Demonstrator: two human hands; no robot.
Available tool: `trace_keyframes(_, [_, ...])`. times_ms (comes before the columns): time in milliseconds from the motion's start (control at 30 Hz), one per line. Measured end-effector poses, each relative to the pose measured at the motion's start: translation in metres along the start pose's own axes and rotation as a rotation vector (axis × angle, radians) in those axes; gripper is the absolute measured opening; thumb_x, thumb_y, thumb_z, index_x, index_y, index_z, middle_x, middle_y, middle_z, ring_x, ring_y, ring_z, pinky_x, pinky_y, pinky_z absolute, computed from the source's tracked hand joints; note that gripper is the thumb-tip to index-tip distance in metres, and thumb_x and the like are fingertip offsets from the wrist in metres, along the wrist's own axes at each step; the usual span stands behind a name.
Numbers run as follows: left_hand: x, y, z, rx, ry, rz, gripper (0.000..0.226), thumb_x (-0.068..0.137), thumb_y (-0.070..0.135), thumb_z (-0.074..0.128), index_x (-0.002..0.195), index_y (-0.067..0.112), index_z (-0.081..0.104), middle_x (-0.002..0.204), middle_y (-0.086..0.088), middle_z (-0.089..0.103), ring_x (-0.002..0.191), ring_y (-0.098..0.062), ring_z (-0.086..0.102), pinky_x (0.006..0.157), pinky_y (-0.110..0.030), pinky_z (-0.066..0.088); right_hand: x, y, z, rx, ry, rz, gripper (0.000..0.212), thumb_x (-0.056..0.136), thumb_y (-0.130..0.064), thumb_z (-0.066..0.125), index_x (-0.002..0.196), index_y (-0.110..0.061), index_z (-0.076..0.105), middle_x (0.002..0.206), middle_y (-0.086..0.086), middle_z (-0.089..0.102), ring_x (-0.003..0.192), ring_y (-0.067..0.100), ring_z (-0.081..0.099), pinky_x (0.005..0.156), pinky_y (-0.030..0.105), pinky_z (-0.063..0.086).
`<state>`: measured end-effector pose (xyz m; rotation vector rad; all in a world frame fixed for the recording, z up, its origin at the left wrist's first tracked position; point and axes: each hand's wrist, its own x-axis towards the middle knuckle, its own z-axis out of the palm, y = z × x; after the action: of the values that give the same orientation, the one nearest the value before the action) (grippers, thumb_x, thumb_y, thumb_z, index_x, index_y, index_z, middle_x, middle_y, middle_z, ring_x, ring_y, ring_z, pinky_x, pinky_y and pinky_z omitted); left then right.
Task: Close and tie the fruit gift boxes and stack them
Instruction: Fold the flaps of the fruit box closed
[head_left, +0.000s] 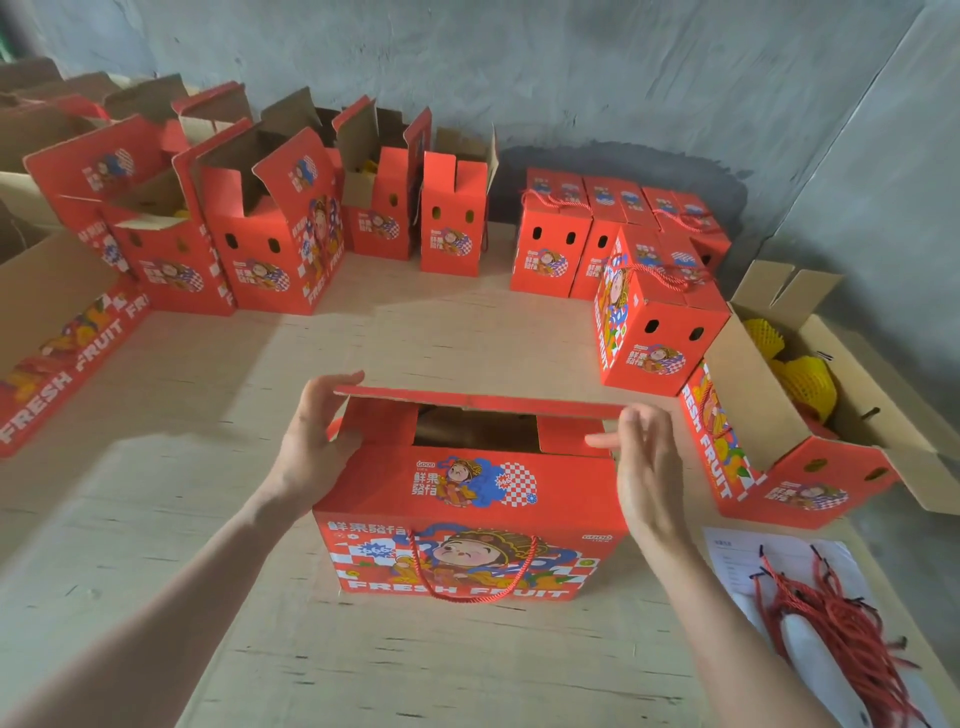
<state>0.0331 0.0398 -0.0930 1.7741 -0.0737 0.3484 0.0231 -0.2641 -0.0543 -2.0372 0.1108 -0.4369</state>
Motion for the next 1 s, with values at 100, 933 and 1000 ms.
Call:
trace_keyframes(100, [-0.003, 0.000, 0.000, 0.055, 0.055, -0.018, 0.049, 0.079, -0.020, 0.053, 0.100, 0.024, 0.052, 0.128, 0.003, 0.055, 0.120, -0.019, 0.053, 0.094, -0.032, 0.045, 0.006, -0.004, 0.004, 0.026, -0.027, 0.042, 0.037, 0.101, -0.032, 0.038, 0.135, -0.018, 0.047, 0.115, -0.014, 0.054, 0.094, -0.002, 0.050, 0.087, 0.022, 0.040])
trace_keyframes(933, [0.004, 0.016, -0.016, 0.431, -0.215, -0.090, 0.055, 0.066, 0.041, 0.076, 0.108, 0.019, 0.050, 0.135, 0.010, 0.047, 0.127, -0.020, 0.045, 0.103, -0.036, 0.038, 0.051, 0.018, -0.016, -0.282, -0.779, -0.205, 0.046, 0.086, -0.028, 0.070, 0.125, -0.039, 0.048, 0.154, -0.016, 0.022, 0.140, -0.008, 0.012, 0.111, 0.021, 0.015])
trace_keyframes(1000, [0.015, 0.024, -0.016, 0.690, -0.320, -0.082, 0.085, 0.061, 0.059, 0.069, 0.129, 0.015, 0.044, 0.137, 0.007, 0.048, 0.140, -0.016, 0.028, 0.117, -0.040, 0.013, 0.052, 0.019, -0.015, -0.277, -0.762, -0.211, 0.046, 0.085, -0.029, 0.071, 0.122, -0.041, 0.048, 0.152, -0.016, 0.025, 0.138, -0.008, 0.016, 0.108, 0.018, 0.016])
